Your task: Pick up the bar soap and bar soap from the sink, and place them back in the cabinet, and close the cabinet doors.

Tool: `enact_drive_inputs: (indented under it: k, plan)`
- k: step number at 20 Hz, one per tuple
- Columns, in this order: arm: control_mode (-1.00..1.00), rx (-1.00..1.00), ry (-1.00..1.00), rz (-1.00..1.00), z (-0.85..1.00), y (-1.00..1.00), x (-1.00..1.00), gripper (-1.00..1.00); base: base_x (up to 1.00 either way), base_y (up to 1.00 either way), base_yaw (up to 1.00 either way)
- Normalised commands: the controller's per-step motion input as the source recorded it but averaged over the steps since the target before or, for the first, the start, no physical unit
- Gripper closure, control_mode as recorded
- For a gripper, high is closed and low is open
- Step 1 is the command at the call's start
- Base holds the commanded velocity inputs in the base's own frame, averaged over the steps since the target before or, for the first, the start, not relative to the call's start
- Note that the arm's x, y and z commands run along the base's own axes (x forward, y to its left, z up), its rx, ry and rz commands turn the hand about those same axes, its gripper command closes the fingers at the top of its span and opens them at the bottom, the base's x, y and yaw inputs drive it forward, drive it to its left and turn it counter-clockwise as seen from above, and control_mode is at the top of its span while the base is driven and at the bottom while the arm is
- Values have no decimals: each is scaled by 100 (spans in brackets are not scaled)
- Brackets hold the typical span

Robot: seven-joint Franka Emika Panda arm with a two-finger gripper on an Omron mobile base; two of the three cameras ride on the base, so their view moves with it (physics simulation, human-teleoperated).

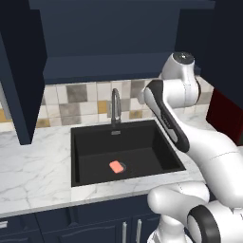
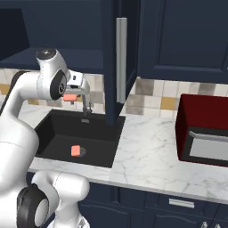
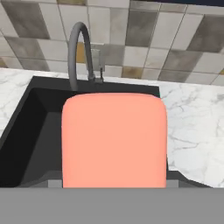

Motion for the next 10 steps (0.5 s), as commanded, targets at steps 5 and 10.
enact_drive_inputs:
  k: [5,10]
  plan:
    - [-100,0,-17,0,40,-11,0,100,0,0,0]
    - [-100,0,-17,-3,48,-4,0,100,0,0,0]
